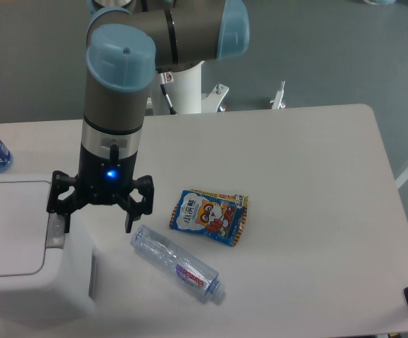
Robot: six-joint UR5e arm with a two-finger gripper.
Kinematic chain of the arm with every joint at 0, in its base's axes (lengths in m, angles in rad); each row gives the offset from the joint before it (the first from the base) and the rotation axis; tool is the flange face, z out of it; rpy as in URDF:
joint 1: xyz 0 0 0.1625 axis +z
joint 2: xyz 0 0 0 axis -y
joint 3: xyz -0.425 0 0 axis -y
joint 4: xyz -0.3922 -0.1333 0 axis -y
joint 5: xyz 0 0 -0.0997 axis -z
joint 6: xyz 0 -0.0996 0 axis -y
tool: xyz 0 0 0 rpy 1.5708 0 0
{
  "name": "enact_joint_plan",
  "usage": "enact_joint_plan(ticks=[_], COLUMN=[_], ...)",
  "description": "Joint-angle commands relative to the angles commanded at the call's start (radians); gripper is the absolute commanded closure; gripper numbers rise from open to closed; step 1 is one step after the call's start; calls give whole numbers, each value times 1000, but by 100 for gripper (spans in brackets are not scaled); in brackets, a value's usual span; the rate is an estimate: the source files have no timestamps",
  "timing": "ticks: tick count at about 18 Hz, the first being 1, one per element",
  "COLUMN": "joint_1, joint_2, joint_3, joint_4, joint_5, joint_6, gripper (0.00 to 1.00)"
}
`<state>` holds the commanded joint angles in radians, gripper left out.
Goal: Open the trash can
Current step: 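Lower the gripper onto the grey handle and push the lid, then press the handle so the trash can lid swings open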
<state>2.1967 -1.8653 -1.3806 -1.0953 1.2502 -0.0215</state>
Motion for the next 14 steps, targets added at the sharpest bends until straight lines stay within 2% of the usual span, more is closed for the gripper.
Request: enact_joint_plan(ticks=[14], joint_1=[-12], joint_2=[-11], joint_3=[-2], joint_4=[5], joint_5=[12], joint_6=[3], gripper=[0])
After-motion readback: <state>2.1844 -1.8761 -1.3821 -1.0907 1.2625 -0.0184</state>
